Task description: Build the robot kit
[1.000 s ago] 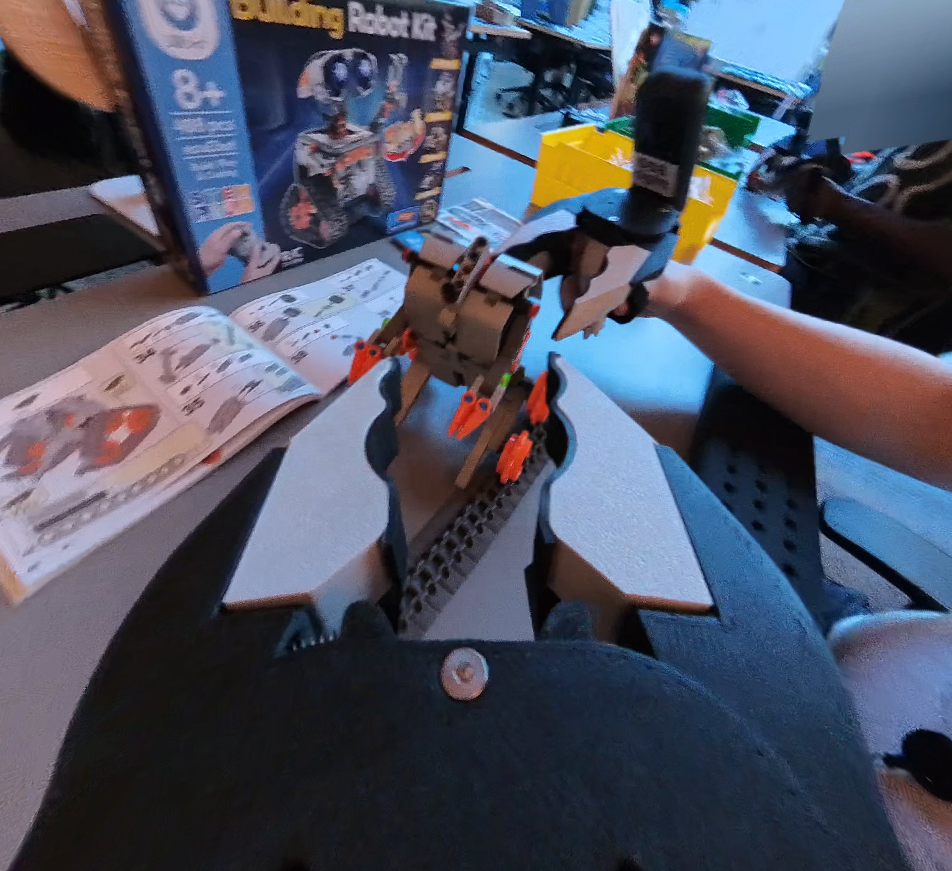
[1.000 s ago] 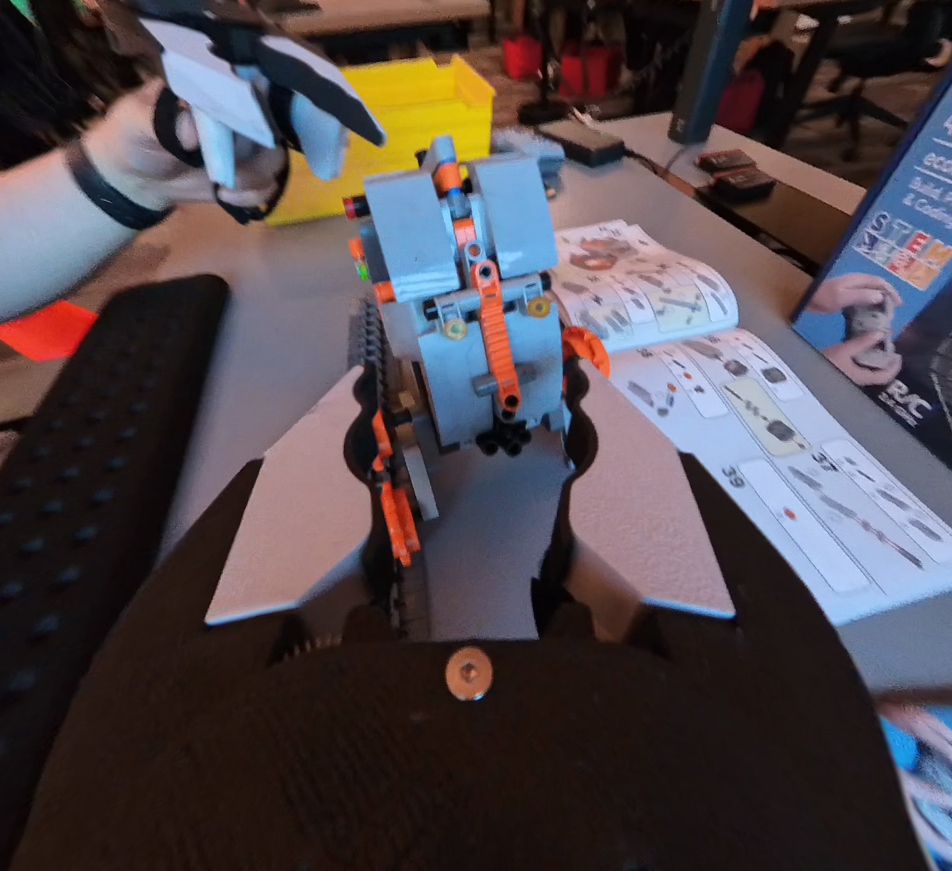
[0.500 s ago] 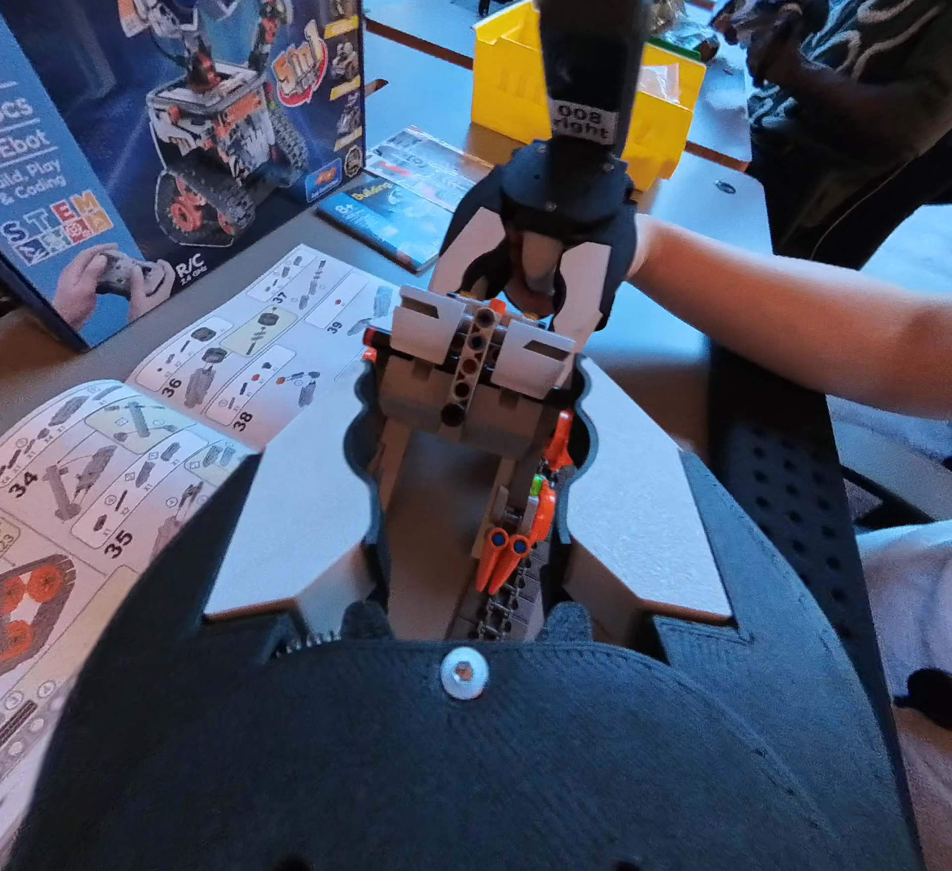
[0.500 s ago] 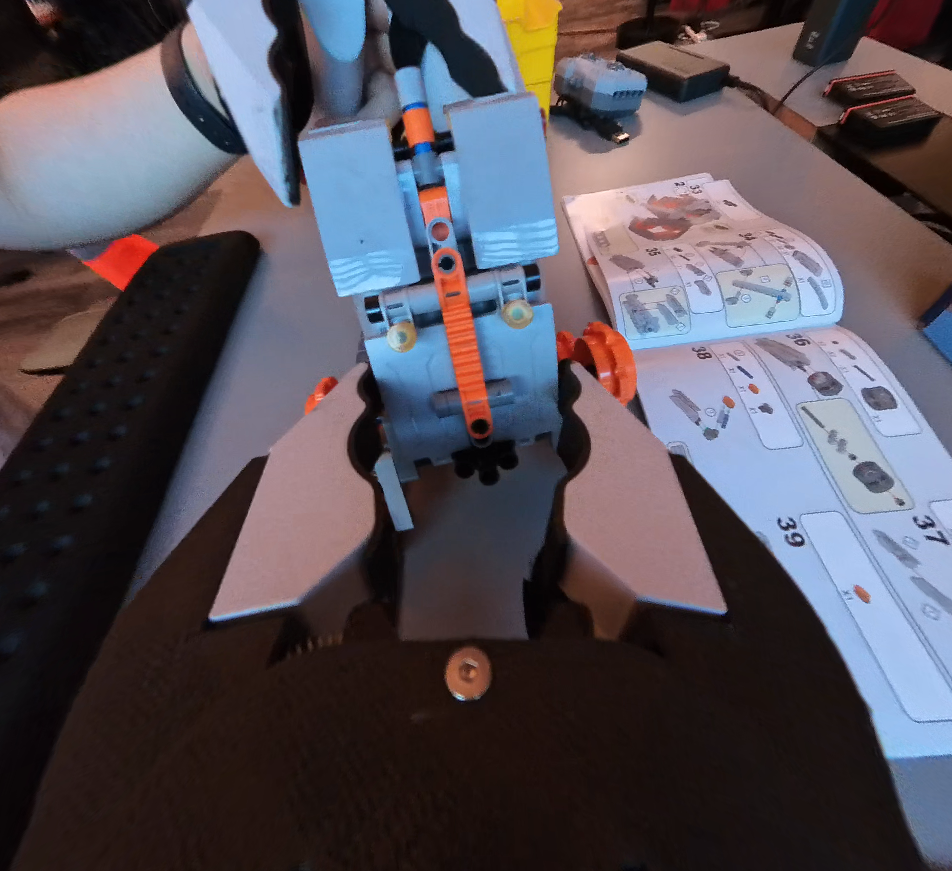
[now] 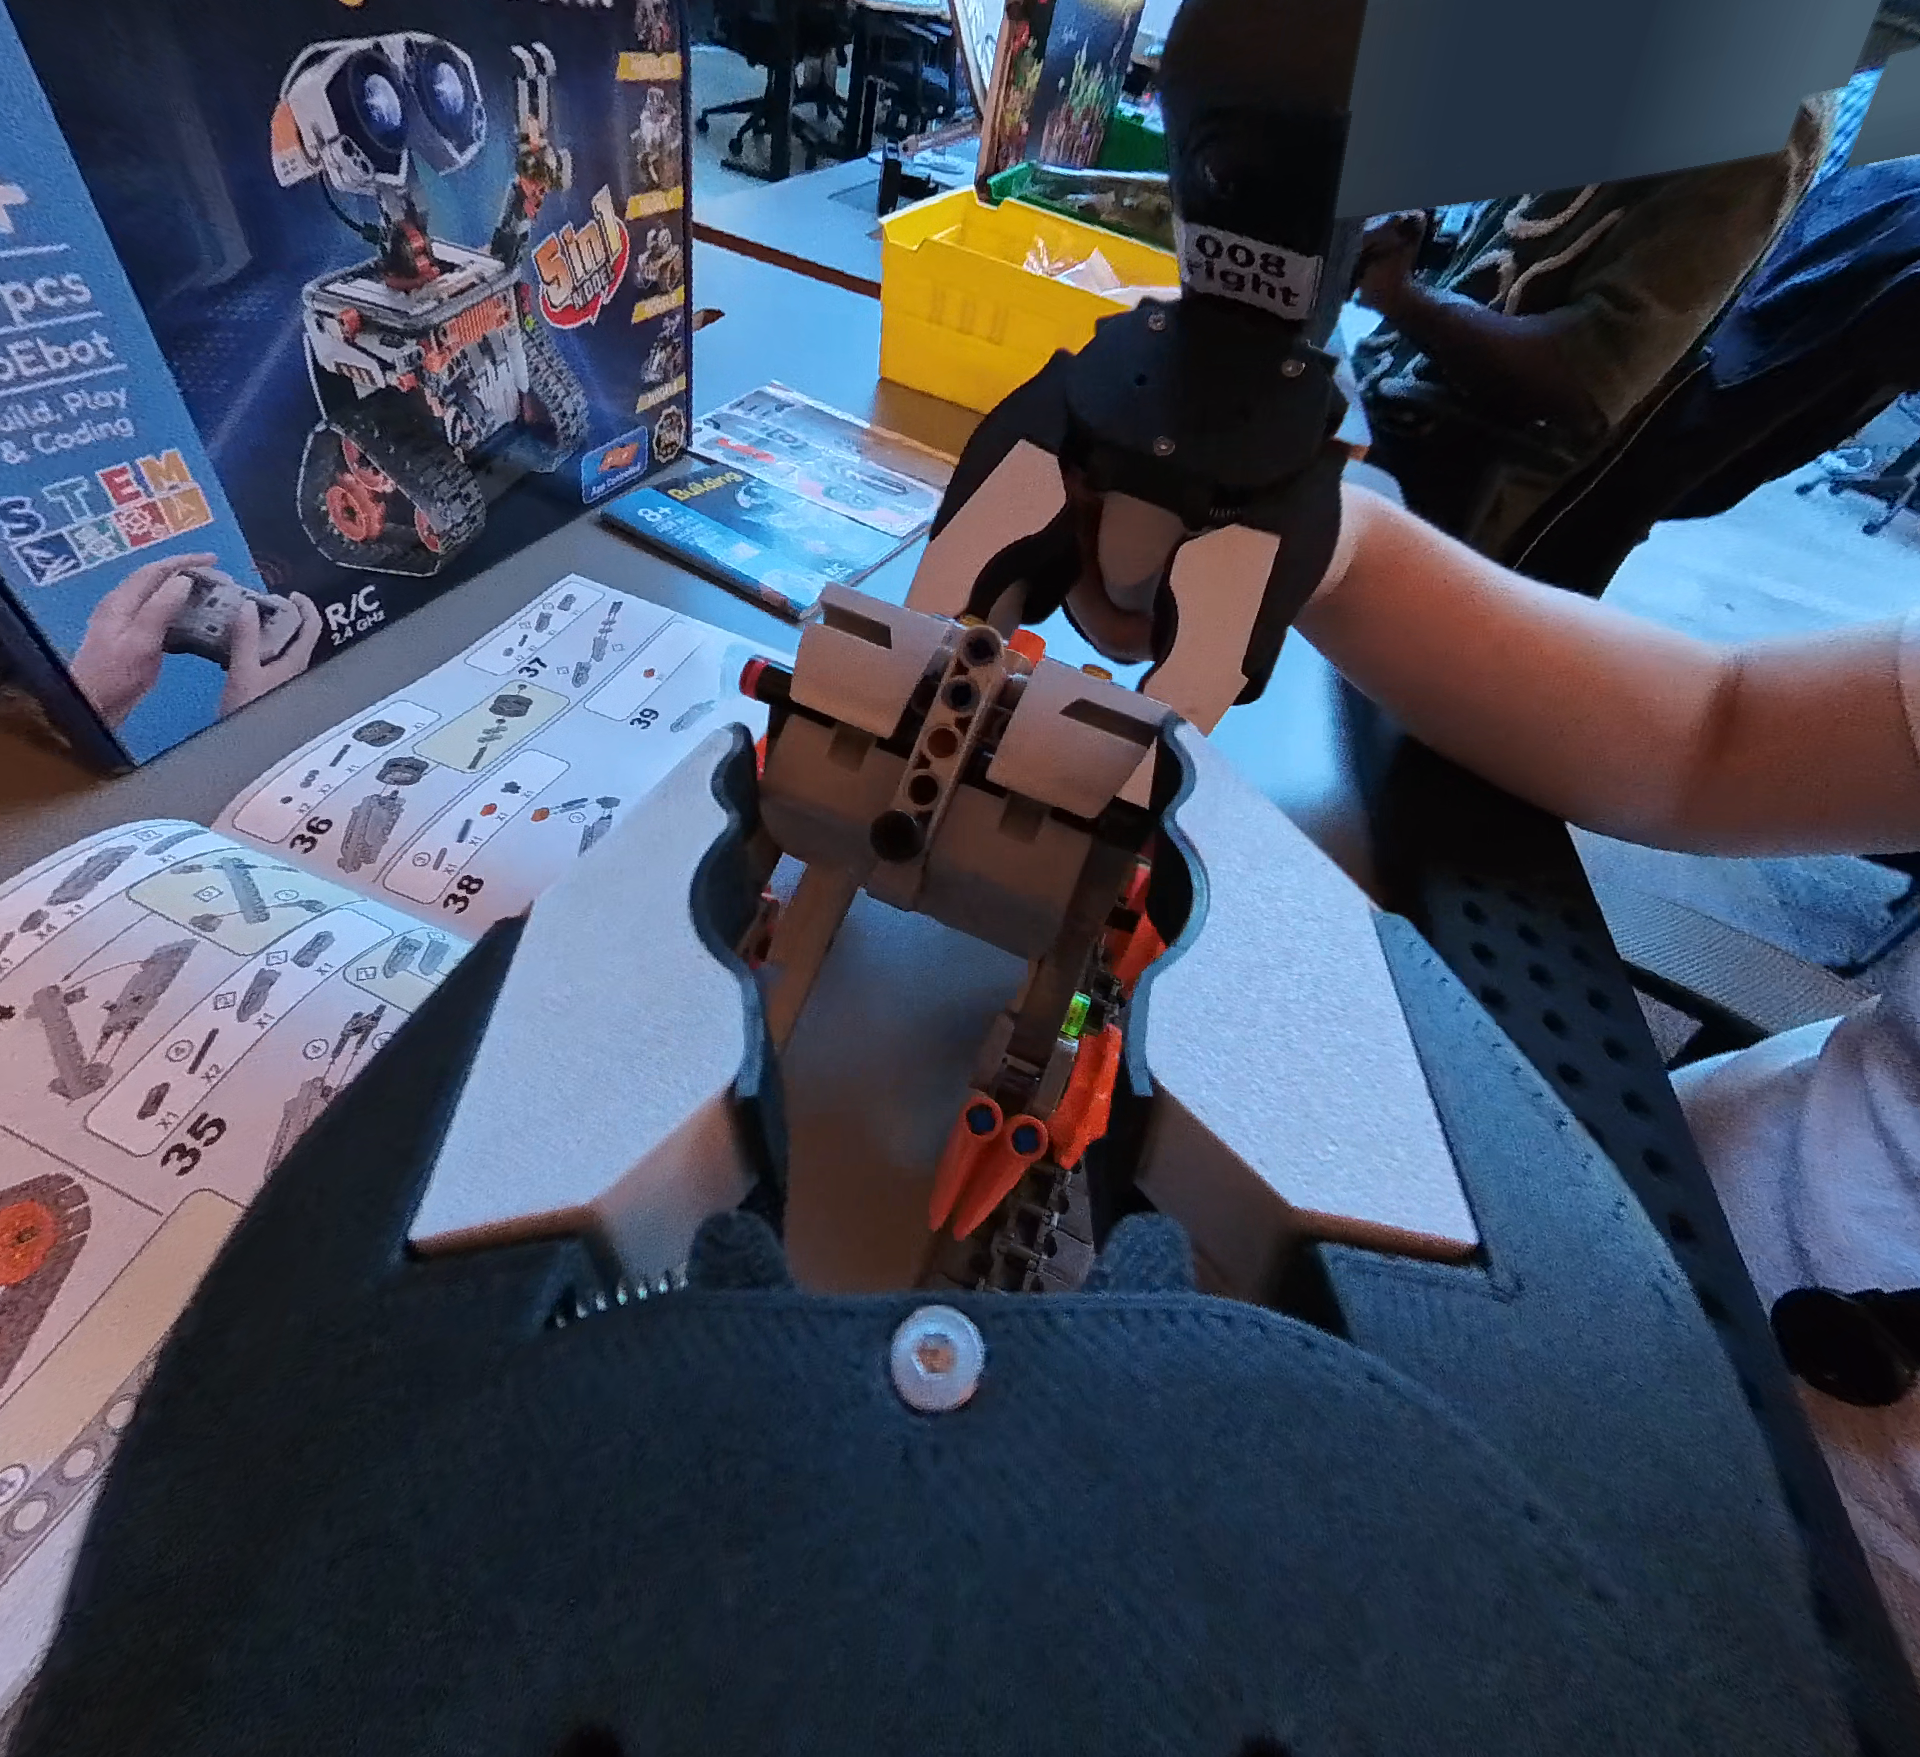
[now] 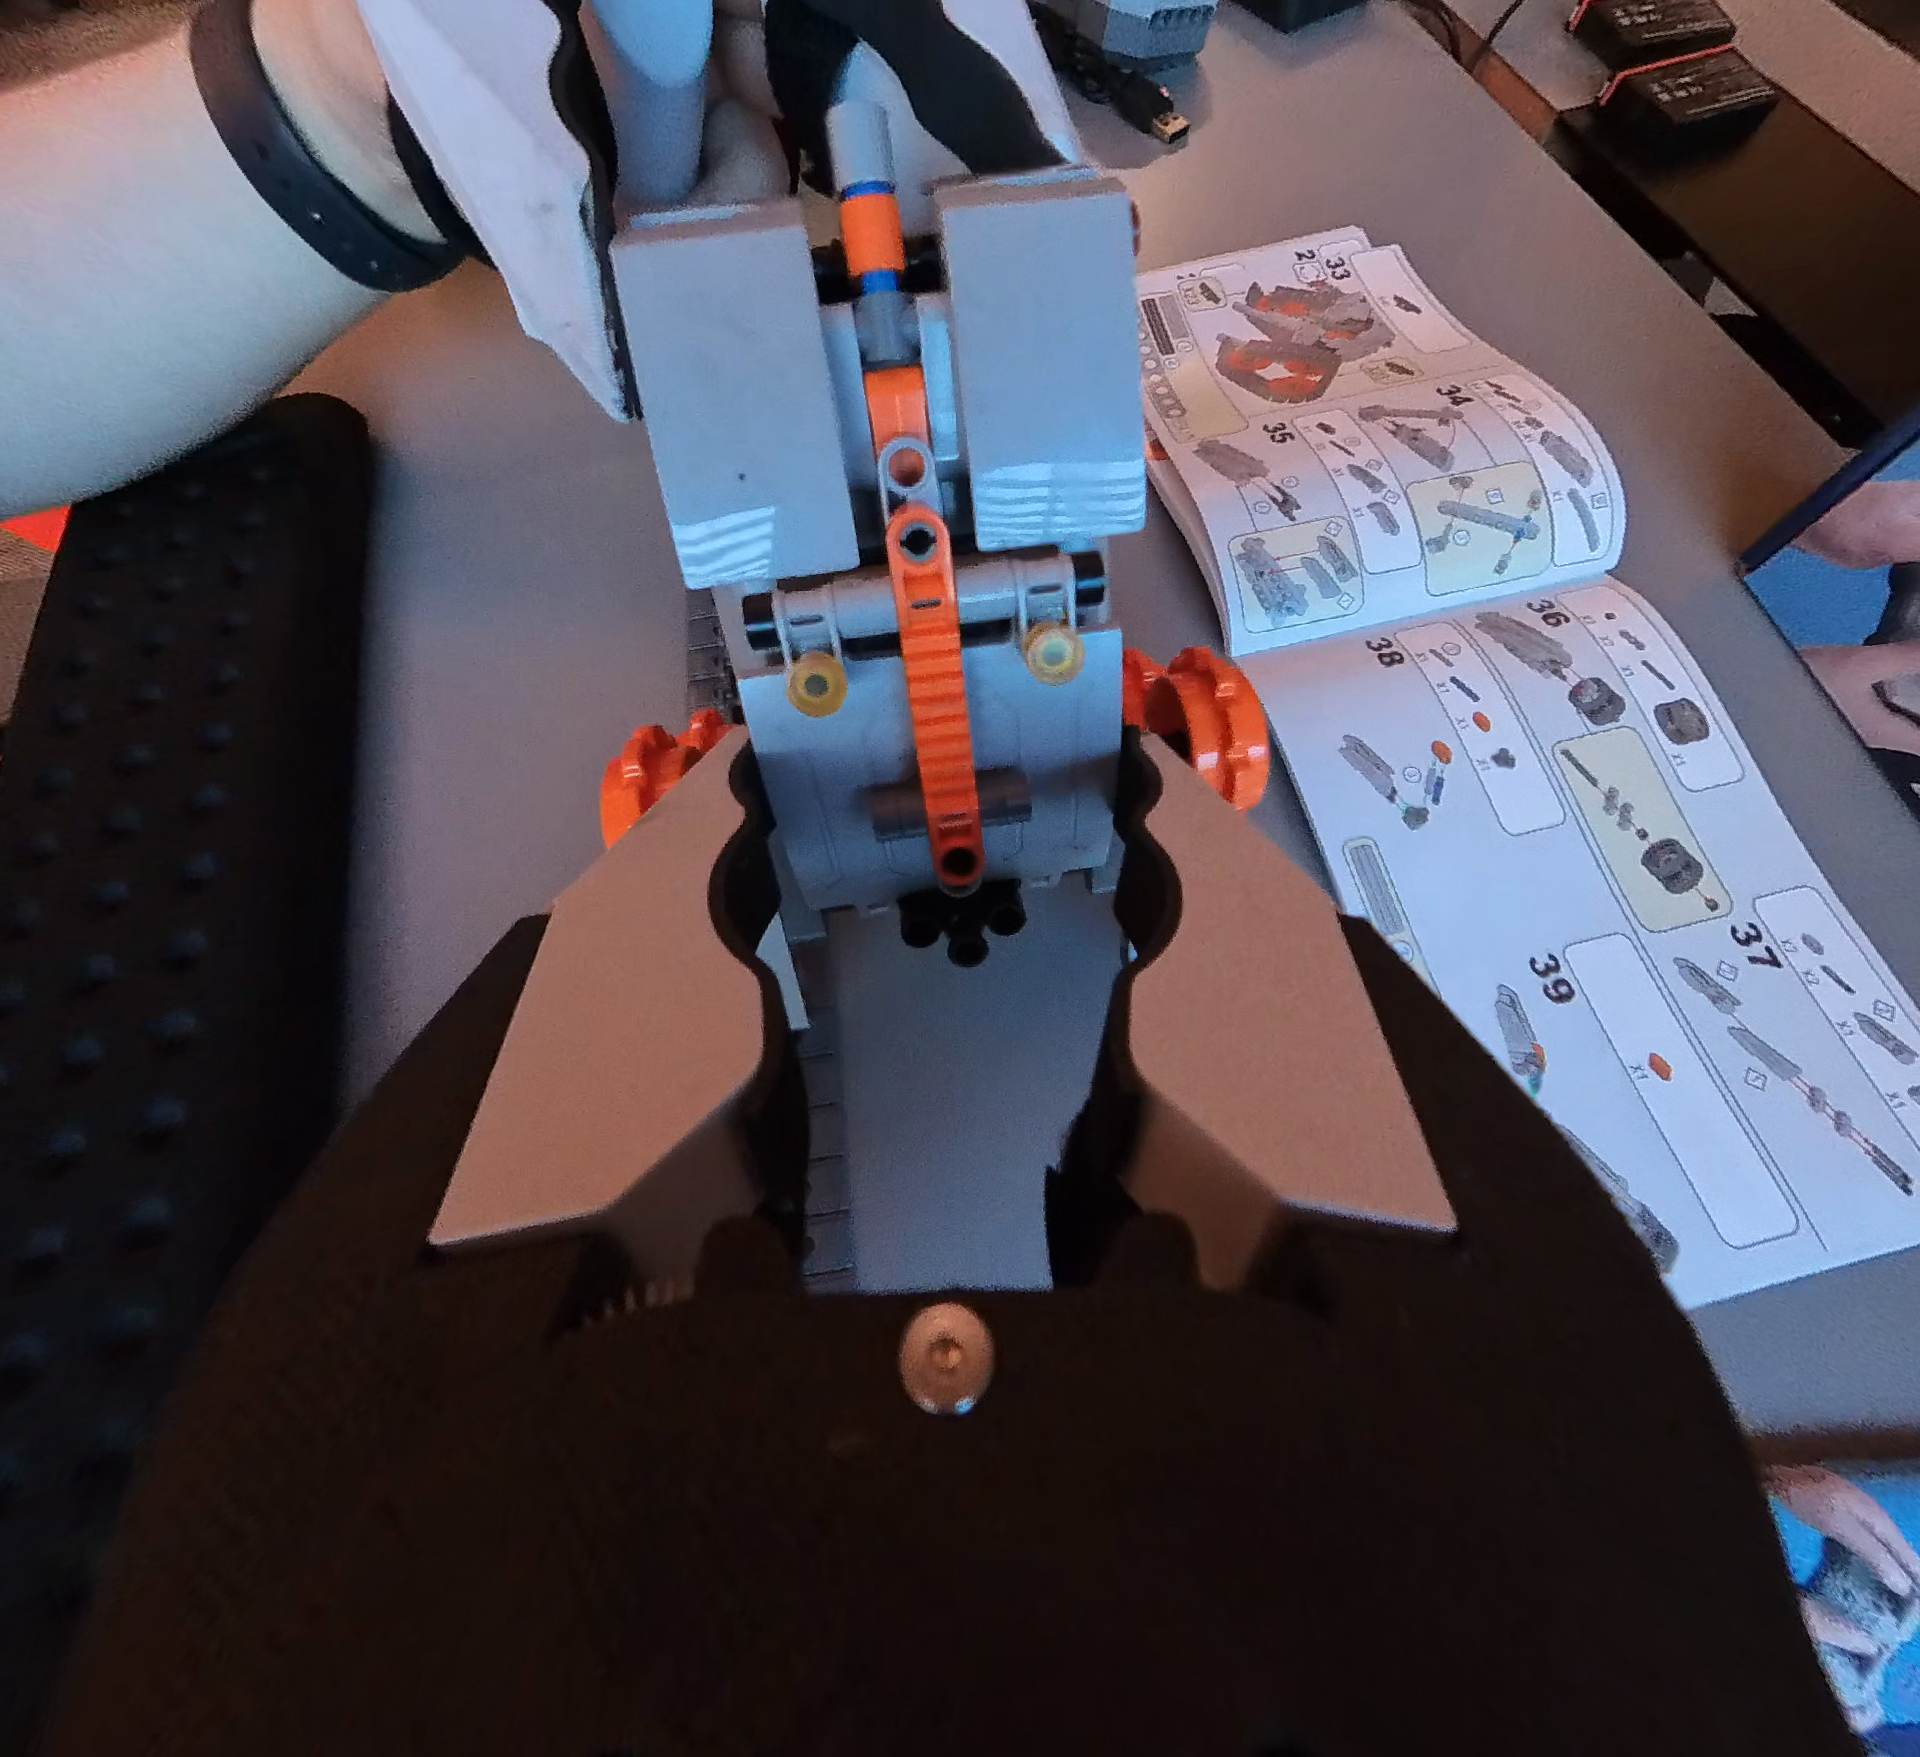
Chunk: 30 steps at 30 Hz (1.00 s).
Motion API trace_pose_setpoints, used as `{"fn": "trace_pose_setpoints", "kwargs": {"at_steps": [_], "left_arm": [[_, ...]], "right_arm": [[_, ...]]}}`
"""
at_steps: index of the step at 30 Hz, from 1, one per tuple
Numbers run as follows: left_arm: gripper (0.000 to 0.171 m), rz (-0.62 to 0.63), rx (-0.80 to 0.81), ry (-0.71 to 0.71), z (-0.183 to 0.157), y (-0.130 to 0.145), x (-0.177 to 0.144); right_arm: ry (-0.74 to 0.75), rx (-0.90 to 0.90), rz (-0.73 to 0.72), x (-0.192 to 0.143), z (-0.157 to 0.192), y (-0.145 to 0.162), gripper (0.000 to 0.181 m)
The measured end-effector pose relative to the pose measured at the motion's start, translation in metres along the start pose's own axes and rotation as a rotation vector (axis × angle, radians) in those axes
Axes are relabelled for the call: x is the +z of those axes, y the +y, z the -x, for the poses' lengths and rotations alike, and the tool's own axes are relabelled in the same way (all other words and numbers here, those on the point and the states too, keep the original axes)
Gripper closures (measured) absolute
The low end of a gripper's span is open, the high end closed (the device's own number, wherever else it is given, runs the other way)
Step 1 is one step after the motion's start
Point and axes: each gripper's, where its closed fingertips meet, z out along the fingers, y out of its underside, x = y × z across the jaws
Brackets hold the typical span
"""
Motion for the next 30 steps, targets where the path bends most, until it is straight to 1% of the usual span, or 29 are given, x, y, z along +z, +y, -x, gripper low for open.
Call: {"fn": "trace_pose_setpoints", "kwargs": {"at_steps": [3,5,11,15,20,26,30], "left_arm": [[0.097,-0.027,-0.007,0.003,0.001,-0.005,-0.006],[0.097,-0.026,0.016,-0.010,0.002,-0.006,-0.012],[0.097,-0.023,0.034,-0.047,0.005,0.001,-0.027],[0.097,-0.054,0.030,-0.048,0.007,0.003,-0.034],[0.096,-0.058,0.047,-0.041,0.007,0.003,-0.033],[0.096,-0.065,0.064,-0.026,0.000,0.002,-0.021],[0.096,-0.084,0.059,0.003,-0.003,0.003,-0.020]], "right_arm": [[0.007,0.010,-0.009,0.002,0.001,-0.008,0.118],[0.012,-0.010,-0.029,0.006,0.002,-0.013,0.118],[0.000,-0.037,-0.048,0.023,0.006,-0.018,0.118],[0.004,-0.046,-0.070,0.029,0.008,-0.021,0.118],[0.002,-0.051,-0.087,0.031,0.009,-0.021,0.118],[0.003,-0.020,-0.107,0.026,0.009,-0.010,0.118],[0.036,-0.015,-0.109,0.024,0.012,-0.007,0.118]]}}
